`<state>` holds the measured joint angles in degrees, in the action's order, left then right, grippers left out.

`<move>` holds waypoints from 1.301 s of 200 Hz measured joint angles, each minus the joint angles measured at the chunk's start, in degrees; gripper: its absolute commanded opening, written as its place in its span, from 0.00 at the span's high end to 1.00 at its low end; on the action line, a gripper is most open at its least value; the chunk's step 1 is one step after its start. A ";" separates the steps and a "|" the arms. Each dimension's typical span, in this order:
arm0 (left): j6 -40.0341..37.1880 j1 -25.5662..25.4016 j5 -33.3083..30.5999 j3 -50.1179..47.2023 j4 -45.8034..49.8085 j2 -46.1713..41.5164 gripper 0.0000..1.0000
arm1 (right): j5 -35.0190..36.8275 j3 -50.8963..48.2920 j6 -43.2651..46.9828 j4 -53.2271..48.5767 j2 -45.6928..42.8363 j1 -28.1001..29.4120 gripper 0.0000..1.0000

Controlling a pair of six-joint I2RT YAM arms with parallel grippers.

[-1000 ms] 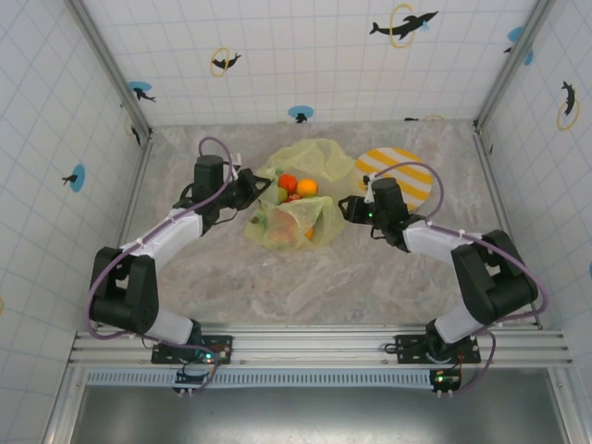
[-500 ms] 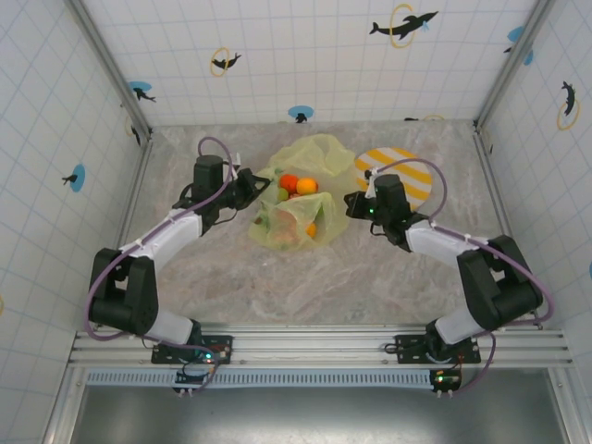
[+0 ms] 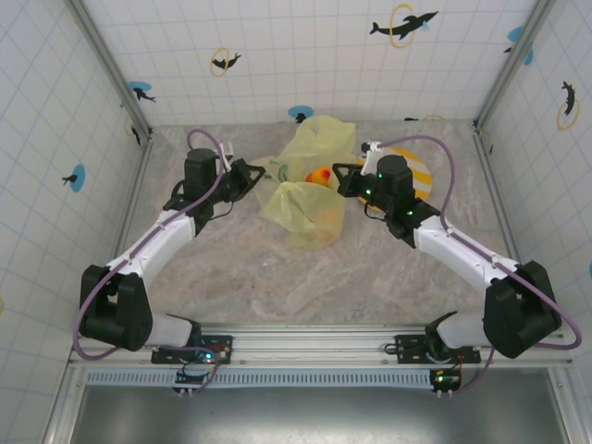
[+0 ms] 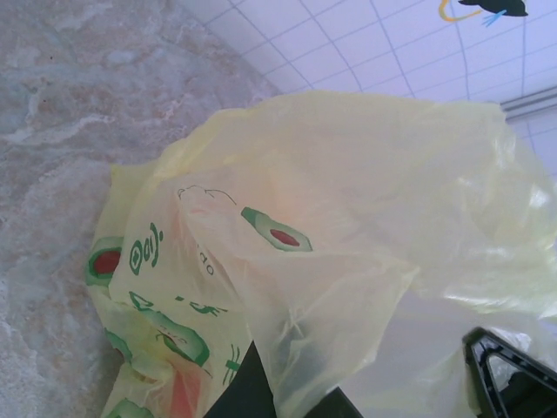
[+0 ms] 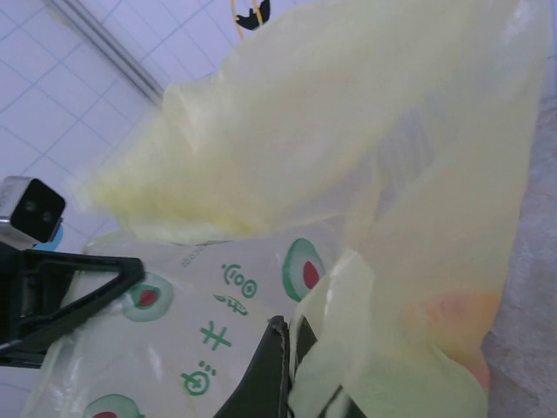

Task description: Place the fruits into the plastic bag

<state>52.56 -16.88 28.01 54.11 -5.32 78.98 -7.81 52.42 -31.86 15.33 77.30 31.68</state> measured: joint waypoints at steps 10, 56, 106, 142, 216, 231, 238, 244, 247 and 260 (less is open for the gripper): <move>0.55 0.00 -0.04 -0.07 -0.35 0.00 1.00 | 0.26 0.46 0.37 -0.63 -0.02 0.48 1.00; 1.73 0.02 -2.40 -0.96 -1.70 -0.02 1.00 | 1.18 3.15 1.92 -4.22 -0.02 0.90 1.00; 1.18 0.02 -5.01 -0.98 -1.31 -0.02 1.00 | 3.39 7.82 4.85 -6.38 -2.25 0.90 1.00; -1.51 0.02 -7.30 -1.75 0.26 0.55 1.00 | 3.48 4.52 4.85 -6.16 -2.32 0.87 1.00; -2.60 0.02 -5.81 -1.51 1.68 1.64 1.00 | 5.01 2.56 5.68 -6.88 -1.75 -0.20 1.00; -2.56 0.02 -5.42 -1.46 1.07 1.64 1.00 | 5.64 2.56 5.90 -6.95 -2.27 -0.26 0.97; -2.58 0.02 -5.35 -1.46 0.94 1.66 0.99 | 5.92 2.56 5.97 -6.95 -2.47 -0.28 0.95; -2.58 0.02 -5.35 -1.46 0.94 1.66 0.97 | 6.03 2.54 5.99 -6.99 -2.51 -0.31 0.92; -2.58 0.02 -5.38 -1.46 0.96 1.66 0.95 | 6.10 2.51 5.99 -6.97 -2.56 -0.31 0.91; -2.64 0.02 -5.38 -1.62 0.92 1.66 0.91 | 6.03 2.01 6.36 -7.08 -2.60 -0.46 0.82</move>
<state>49.91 -16.86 22.63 52.49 -4.40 80.64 -1.78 54.43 -25.50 8.25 74.70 31.22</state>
